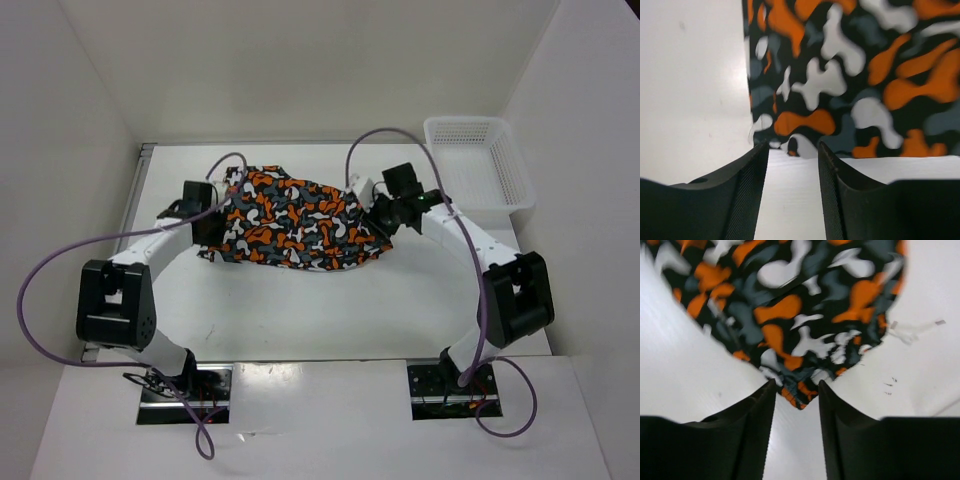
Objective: Fold and stack the shorts
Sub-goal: Fold the shorts
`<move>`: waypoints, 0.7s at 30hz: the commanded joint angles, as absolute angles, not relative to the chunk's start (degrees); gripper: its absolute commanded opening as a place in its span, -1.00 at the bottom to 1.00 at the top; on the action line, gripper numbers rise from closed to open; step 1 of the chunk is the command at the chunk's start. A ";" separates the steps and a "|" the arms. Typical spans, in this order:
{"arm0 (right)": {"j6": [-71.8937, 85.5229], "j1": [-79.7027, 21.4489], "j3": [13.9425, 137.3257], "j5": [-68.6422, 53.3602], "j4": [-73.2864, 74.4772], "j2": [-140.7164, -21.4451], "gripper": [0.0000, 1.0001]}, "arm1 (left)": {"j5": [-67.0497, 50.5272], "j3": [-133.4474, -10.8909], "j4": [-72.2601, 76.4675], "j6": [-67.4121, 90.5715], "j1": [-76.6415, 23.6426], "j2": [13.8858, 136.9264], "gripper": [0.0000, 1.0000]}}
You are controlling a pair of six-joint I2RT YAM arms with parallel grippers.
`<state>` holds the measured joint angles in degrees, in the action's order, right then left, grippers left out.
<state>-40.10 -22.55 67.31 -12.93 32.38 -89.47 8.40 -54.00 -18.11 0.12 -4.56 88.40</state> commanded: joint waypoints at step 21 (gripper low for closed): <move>3.51 -13.80 58.18 -11.43 13.19 -85.52 0.13 | -19.68 -57.76 -24.62 0.00 10.72 94.39 0.24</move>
<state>1.85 -13.85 59.42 -12.62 17.96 -87.50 -17.34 -58.63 -27.44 0.23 10.52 93.58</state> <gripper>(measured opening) 0.566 0.615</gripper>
